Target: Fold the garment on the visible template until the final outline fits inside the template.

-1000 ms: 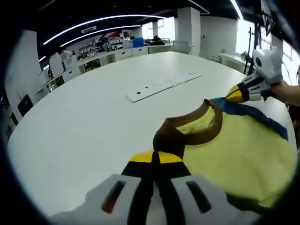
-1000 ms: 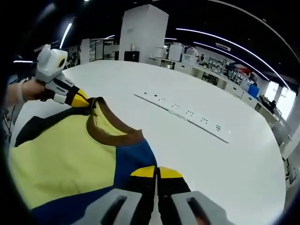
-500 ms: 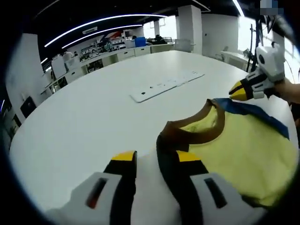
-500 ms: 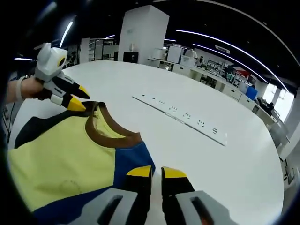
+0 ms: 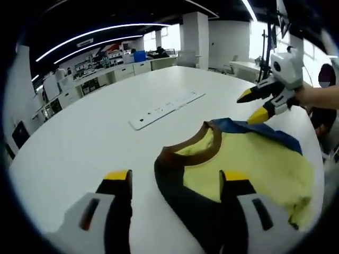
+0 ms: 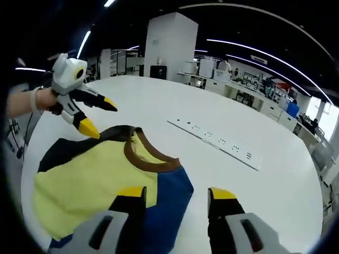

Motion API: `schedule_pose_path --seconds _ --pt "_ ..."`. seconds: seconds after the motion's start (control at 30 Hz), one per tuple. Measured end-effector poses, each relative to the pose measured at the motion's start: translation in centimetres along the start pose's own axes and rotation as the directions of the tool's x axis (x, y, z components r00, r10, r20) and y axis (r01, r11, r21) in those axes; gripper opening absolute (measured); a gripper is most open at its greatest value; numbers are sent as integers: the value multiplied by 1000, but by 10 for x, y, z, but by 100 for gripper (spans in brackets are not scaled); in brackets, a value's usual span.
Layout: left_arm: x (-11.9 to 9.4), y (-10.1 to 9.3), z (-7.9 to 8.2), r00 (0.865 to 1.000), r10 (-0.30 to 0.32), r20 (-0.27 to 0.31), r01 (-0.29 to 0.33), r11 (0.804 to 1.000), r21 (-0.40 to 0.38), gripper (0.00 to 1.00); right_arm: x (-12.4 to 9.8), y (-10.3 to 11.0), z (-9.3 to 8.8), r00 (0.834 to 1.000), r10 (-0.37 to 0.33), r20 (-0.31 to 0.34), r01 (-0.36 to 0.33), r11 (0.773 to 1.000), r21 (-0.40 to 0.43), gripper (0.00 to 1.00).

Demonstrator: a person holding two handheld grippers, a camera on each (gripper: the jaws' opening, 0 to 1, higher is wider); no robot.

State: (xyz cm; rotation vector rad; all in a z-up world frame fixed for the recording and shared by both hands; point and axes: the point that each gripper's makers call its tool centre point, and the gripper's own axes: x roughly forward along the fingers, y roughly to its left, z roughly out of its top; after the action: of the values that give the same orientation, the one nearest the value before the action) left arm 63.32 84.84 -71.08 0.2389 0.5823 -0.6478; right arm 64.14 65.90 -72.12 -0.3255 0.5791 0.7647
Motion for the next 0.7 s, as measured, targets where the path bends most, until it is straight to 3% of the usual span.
schedule_pose_path --seconds 0.27,0.5,0.7 --pt "-27 -14 -3 998 -55 -12 55 998 30 89 -27 14 -8 1000 14 -12 -13 1000 26 80" --pt "-47 -32 -3 994 -105 -14 106 994 26 97 -48 17 -22 999 -4 -34 5 999 43 90" --pt "-65 -46 -2 992 -122 -5 122 992 26 95 -66 20 -23 999 -18 -39 21 998 58 92"
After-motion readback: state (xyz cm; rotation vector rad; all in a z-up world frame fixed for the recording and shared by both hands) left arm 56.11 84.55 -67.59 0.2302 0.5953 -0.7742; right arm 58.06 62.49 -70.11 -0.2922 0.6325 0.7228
